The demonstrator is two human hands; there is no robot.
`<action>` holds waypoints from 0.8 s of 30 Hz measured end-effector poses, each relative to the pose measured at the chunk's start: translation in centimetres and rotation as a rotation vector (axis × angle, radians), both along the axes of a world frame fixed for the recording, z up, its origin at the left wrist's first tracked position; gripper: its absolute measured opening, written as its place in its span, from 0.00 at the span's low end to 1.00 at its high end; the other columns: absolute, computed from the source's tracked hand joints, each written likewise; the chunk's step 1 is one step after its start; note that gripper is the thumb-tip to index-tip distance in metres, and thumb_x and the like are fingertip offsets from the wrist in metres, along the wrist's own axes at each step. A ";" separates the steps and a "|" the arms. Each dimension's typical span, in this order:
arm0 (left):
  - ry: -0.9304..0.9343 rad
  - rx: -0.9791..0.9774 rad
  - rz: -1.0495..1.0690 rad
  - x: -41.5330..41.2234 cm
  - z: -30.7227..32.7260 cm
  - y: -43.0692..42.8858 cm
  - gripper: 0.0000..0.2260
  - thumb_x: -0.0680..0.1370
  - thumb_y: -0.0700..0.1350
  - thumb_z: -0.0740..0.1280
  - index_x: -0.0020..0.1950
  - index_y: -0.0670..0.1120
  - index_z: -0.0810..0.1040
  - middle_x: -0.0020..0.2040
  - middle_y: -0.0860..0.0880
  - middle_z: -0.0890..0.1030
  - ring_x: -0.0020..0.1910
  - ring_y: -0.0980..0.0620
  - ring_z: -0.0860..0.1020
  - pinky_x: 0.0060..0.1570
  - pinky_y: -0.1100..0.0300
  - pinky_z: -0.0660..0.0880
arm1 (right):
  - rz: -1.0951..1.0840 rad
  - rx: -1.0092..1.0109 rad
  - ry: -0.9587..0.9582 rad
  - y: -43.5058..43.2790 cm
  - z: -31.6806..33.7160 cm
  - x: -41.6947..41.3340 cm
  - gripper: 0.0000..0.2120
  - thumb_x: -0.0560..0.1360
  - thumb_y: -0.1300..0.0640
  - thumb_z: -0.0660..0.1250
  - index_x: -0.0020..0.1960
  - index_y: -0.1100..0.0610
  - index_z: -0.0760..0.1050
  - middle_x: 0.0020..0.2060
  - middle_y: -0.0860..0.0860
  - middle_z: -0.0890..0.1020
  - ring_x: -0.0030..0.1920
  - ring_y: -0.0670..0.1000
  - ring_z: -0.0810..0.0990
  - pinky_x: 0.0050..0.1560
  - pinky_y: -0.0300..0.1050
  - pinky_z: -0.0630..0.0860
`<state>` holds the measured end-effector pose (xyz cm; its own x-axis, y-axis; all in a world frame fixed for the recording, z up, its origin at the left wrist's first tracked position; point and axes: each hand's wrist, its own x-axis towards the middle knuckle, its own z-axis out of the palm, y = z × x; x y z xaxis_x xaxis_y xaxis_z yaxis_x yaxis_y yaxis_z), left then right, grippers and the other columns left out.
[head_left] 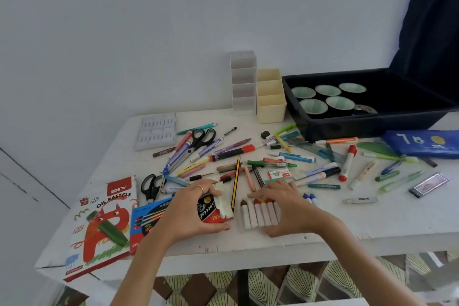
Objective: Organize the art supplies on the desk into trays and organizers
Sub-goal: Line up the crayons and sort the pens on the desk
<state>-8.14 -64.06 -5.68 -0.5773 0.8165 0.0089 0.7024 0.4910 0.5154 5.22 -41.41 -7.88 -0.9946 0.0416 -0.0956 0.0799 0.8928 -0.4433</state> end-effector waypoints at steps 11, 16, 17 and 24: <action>-0.063 0.009 -0.040 0.5 -0.6 0.8 0.27 0.58 0.66 0.73 0.53 0.65 0.67 0.63 0.65 0.66 0.62 0.64 0.64 0.65 0.60 0.61 | -0.178 -0.173 0.326 -0.4 -1.0 -0.4 0.33 0.64 0.40 0.72 0.66 0.38 0.64 0.55 0.37 0.65 0.58 0.32 0.61 0.64 0.45 0.63; -0.068 0.056 -0.034 0.4 -1.0 1.2 0.29 0.55 0.72 0.70 0.52 0.66 0.67 0.62 0.65 0.68 0.62 0.62 0.67 0.66 0.52 0.66 | -0.176 -0.157 0.333 -0.5 -0.9 -0.2 0.33 0.64 0.41 0.73 0.66 0.39 0.65 0.55 0.38 0.65 0.58 0.33 0.61 0.63 0.43 0.63; -0.069 0.072 -0.032 0.3 -1.1 1.2 0.29 0.55 0.72 0.70 0.52 0.66 0.67 0.61 0.64 0.68 0.62 0.61 0.68 0.66 0.52 0.67 | -0.161 -0.158 0.331 -0.6 -0.8 -0.1 0.33 0.64 0.42 0.73 0.66 0.40 0.65 0.55 0.38 0.66 0.58 0.34 0.61 0.62 0.41 0.62; 0.010 0.039 -0.090 0.4 -1.1 2.4 0.29 0.60 0.65 0.74 0.56 0.63 0.68 0.65 0.63 0.67 0.65 0.63 0.63 0.69 0.57 0.59 | -0.060 -0.163 0.250 -1.0 -0.5 0.2 0.32 0.65 0.44 0.72 0.65 0.39 0.63 0.59 0.34 0.66 0.62 0.35 0.62 0.64 0.36 0.60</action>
<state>-7.69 -61.66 -6.78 -0.5016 0.8638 0.0474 0.7480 0.4056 0.5253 5.45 -42.42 -8.34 -0.9842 0.1055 0.1419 0.0007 0.8050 -0.5933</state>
